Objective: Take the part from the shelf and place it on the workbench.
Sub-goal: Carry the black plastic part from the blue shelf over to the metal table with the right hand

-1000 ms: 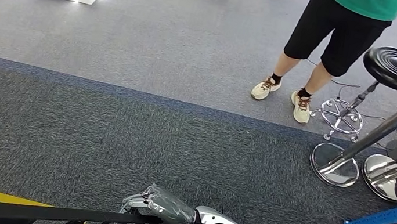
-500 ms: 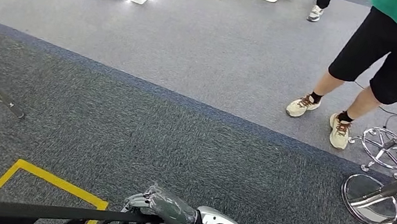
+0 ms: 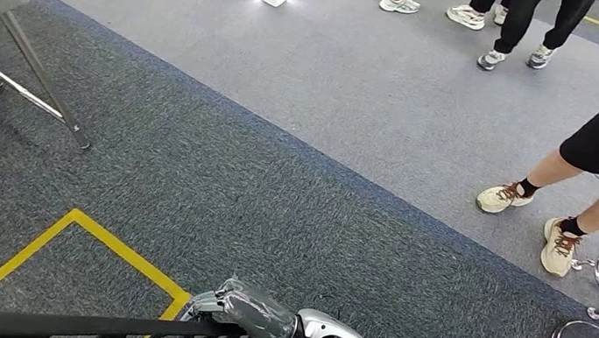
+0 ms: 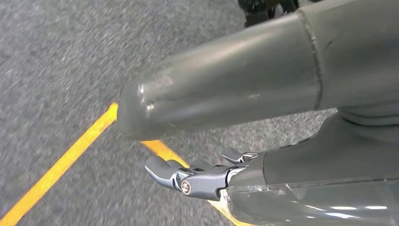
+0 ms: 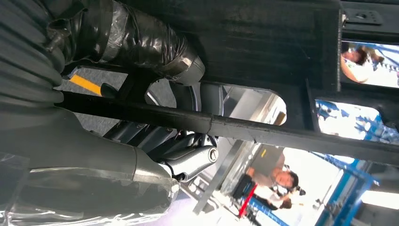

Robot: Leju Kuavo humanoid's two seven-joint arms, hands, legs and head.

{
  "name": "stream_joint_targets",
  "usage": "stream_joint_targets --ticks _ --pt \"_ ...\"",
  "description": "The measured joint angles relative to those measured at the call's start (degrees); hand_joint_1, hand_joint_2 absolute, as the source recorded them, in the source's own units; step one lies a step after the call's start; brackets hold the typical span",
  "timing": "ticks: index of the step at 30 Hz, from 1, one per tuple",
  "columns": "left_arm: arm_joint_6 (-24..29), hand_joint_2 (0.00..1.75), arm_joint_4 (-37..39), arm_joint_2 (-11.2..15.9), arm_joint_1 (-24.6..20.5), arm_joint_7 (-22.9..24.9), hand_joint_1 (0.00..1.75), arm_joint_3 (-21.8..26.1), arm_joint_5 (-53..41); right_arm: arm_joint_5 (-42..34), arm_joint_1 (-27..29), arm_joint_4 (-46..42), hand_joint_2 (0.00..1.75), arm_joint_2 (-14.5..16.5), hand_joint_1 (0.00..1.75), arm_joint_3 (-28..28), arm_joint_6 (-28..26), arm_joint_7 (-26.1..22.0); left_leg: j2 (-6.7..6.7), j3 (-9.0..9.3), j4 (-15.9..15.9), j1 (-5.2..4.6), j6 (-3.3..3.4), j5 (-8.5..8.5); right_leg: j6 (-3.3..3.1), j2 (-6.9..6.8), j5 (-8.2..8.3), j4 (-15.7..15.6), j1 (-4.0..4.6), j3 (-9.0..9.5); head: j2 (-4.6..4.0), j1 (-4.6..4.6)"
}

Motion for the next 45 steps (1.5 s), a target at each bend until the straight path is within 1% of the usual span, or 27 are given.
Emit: stream_joint_targets --ticks 1,2,4,6,8,10,12,14,15,16,18,20,21,23,24,26,28,30,31,32,33,35,37,39,41,43,45 --pt "-0.1 0.0 0.0 0.0 0.0 -0.5 0.0 -0.1 -0.3 0.2 0.0 0.0 1.75 0.0 1.68 0.0 -0.1 0.1 -0.82 0.06 0.0 -0.1 0.01 0.01 -0.27 0.21 1.54 -1.2 0.07 0.22 0.0 -0.01" --pt "-0.1 0.0 0.0 0.0 0.0 -0.8 0.0 -0.2 -0.5 0.3 0.0 0.0 1.75 0.0 1.68 0.0 -0.2 0.2 -1.66 0.15 0.0 -0.16 -0.01 0.02 -0.66 0.75 3.9 -4.5 0.19 1.55 0.0 0.0" --pt "0.0 0.0 0.0 -0.2 0.0 -1.0 0.0 -0.4 -0.7 0.5 -0.1 0.0 1.75 0.0 1.68 0.1 -0.3 0.2 -3.15 0.2 0.0 -0.21 -0.19 0.09 -1.65 3.31 7.9 -12.7 0.37 5.03 0.0 -0.01" --pt "0.2 0.0 0.0 -0.4 0.0 -0.9 0.0 -0.4 -0.8 0.5 -0.3 0.0 1.75 0.0 1.68 0.1 -0.4 0.3 -4.3 -0.06 0.0 -0.07 -0.71 0.23 -2.21 4.63 8.96 -16.5 0.55 6.6 0.0 0.01" --pt "0.3 0.0 0.0 -0.4 0.2 -0.9 0.0 -0.5 -0.8 0.6 -0.4 0.0 1.75 0.0 1.68 0.1 -0.4 0.3 -5.15 -0.27 -0.2 0.08 -1.39 0.39 -2.43 3.45 9.14 -17.1 0.51 6.92 0.0 0.02" --pt "0.3 0.0 0.0 -0.5 0.3 -0.9 0.0 -0.6 -0.9 0.6 -0.5 0.0 1.75 0.1 1.68 0.1 -0.4 0.3 -3.12 -0.92 1.1 -0.08 -1.78 -0.5 -2.83 2.06 9.64 -18.3 0.22 7.6 0.0 0.01" --pt "0.4 0.0 0.0 -0.5 0.0 -0.9 0.0 -0.8 -0.9 0.6 -0.5 0.1 1.75 0.1 1.68 0.1 -0.4 0.3 0.4 -3.39 6.3 -0.16 -2.1 -3.51 -3.23 0.37 9.88 -19.1 0.18 8.06 0.0 -0.01" --pt "0.4 0.0 0.0 -0.5 -0.3 -0.9 0.0 -0.8 -0.9 0.6 -0.5 0.2 1.75 0.1 1.68 0.2 -0.4 0.3 1.79 -6.7 13.0 0.12 -2.7 -6.47 -3.31 -1.43 9.7 -19.0 0.24 8.01 0.0 -0.02" --pt "0.4 0.0 0.0 -0.5 -0.2 -0.9 0.0 -0.8 -0.9 0.6 -0.5 0.3 1.75 0.1 1.68 0.3 -0.4 0.3 2.04 -7.42 14.5 0.31 -3.02 -6.68 -3.21 -2.29 9.53 -18.9 0.2 7.95 0.0 -0.01" --pt "0.5 0.0 0.0 -0.4 -0.1 -0.9 0.0 -0.8 -0.8 0.6 -0.4 0.4 1.75 0.1 1.68 0.3 -0.4 0.3 2.32 -7.03 14.0 0.52 -3.34 -5.84 -3.03 -3.1 9.32 -18.6 0.13 7.9 0.0 -0.02" --pt "0.5 0.0 0.0 -0.4 0.0 -0.9 0.0 -0.8 -0.8 0.6 -0.5 0.4 1.75 0.1 1.68 0.3 -0.4 0.3 3.9 -3.24 7.0 0.8 -3.79 -2.56 -2.47 -4.62 8.63 -17.7 -0.08 7.85 0.0 -0.02" --pt "0.5 0.0 0.1 -0.4 -0.1 -0.9 0.0 -0.9 -0.9 0.6 -0.5 0.4 1.75 0.1 1.68 0.3 -0.4 0.3 5.75 -0.26 1.6 0.61 -3.41 -1.03 -1.69 -5.79 7.87 -16.8 0.03 7.81 0.01 -0.02" --pt "0.5 0.0 0.1 -0.3 -0.1 -0.9 0.0 -0.9 -0.8 0.6 -0.5 0.4 1.75 0.1 1.68 0.4 -0.4 0.3 6.06 0.05 1.0 0.43 -2.95 -1.16 -1.32 -6.22 7.61 -16.6 0.19 7.85 0.01 -0.02" --pt "0.5 0.0 0.1 -0.3 0.0 -0.9 0.0 -0.9 -0.9 0.6 -0.6 0.4 1.75 0.1 1.68 0.4 -0.4 0.3 5.1 -0.18 1.2 0.27 -1.94 -1.2 -0.7 -7.09 7.37 -16.5 0.32 8.08 0.01 -0.01" --pt "0.5 0.0 0.1 -0.3 0.1 -0.9 0.0 -0.9 -0.8 0.6 -0.7 0.4 1.75 0.1 1.68 0.5 -0.4 0.3 4.5 -0.2 1.1 0.33 -1.56 -1.13 -0.33 -6.92 7.13 -16.3 0.19 8.24 0.01 0.0" --pt "0.6 0.0 0.1 -0.3 0.1 -0.9 0.0 -0.9 -0.8 0.6 -0.8 0.4 1.75 0.1 1.68 0.5 -0.4 0.3 3.34 -0.17 0.8 0.51 -0.81 -0.88 0.24 -4.38 5.29 -14.0 -0.19 7.45 0.0 0.0" --pt "0.5 0.0 0.1 -0.3 -0.1 -0.8 0.0 -1.0 -0.8 0.6 -0.7 0.4 1.75 0.0 1.68 0.5 -0.4 0.3 2.1 -0.29 0.8 0.46 -0.34 -0.72 0.47 -1.15 1.68 -7.5 -0.35 4.35 0.0 0.0" --pt "0.2 0.0 0.1 -0.3 -0.2 -0.2 0.0 -1.0 -0.7 0.7 -0.6 0.5 1.75 -0.1 1.68 0.6 -0.4 0.3 0.58 -0.42 0.8 0.23 -0.16 -0.66 0.36 -0.2 -0.33 -1.3 -0.3 1.04 0.0 0.01" --pt "0.0 0.0 0.1 -0.3 -0.1 0.5 0.0 -1.1 -0.5 0.7 -0.6 0.6 1.75 -0.1 1.68 0.7 -0.5 0.3 -0.25 -0.42 0.8 0.11 -0.15 -0.64 0.16 -0.07 0.31 -0.8 -0.26 0.53 0.0 0.01" --pt "-0.3 0.0 0.1 -0.3 0.1 1.4 0.0 -1.1 -0.2 0.7 -0.6 0.6 1.75 -0.1 1.68 0.7 -0.5 0.3 -1.1 -0.37 0.8 0.0 -0.15 -0.62 -0.19 0.17 1.99 -2.5 -0.17 1.1 0.0 0.01" --pt "-0.5 0.0 0.1 -0.2 0.3 2.2 0.0 -1.0 0.0 0.7 -0.7 0.6 1.75 -0.1 1.68 0.8 -0.5 0.3 -1.92 -0.29 0.8 -0.09 -0.17 -0.6 -0.71 0.9 4.36 -6.1 -0.04 2.62 0.0 0.01" --pt "-0.7 0.0 0.1 -0.2 0.7 3.4 0.0 -1.0 0.3 0.8 -0.9 0.6 1.75 -0.1 1.68 0.8 -0.5 0.2 -3.36 -0.3 0.8 -0.1 -0.4 -0.45 -1.94 3.6 7.57 -13.3 0.14 5.76 0.0 0.0" --pt "-0.6 0.0 0.2 -0.1 1.0 3.9 0.0 -1.0 0.2 0.7 -1.0 0.7 1.75 -0.2 1.68 0.9 -0.5 0.1 -4.54 -0.63 0.6 0.27 -0.99 -0.19 -2.62 4.84 8.09 -16.0 0.36 6.85 0.01 0.0" --pt "-0.7 0.0 0.2 0.1 1.6 4.1 0.0 -1.0 0.0 0.7 -1.2 0.8 1.75 -0.2 1.68 0.9 -0.5 0.1 -5.54 -0.86 0.5 0.57 -1.76 0.05 -2.77 3.46 8.51 -16.9 0.3 7.22 0.01 0.02" --pt "-0.6 0.0 0.2 0.2 2.0 4.3 0.0 -1.0 -0.1 0.6 -1.4 0.9 1.75 -0.1 1.68 1.0 -0.5 0.1 -3.48 -1.6 2.1 0.2 -2.21 -1.03 -3.08 1.89 9.18 -18.5 -0.04 8.11 0.01 0.01" --pt "-0.5 0.0 0.2 0.4 1.8 4.4 0.0 -1.0 -0.1 0.5 -1.4 1.0 1.75 -0.1 1.68 1.0 -0.5 0.0 0.2 -4.14 7.5 -0.08 -2.44 -4.22 -3.34 0.13 9.5 -19.4 0.02 8.66 0.01 -0.03" --pt "-0.4 0.0 0.2 0.5 1.6 4.4 0.0 -1.0 -0.1 0.5 -1.4 1.2 1.75 -0.1 1.68 1.0 -0.5 0.0 1.72 -7.08 13.6 0.21 -2.89 -6.9 -3.33 -1.75 9.36 -19.3 0.11 8.6 0.0 -0.04"
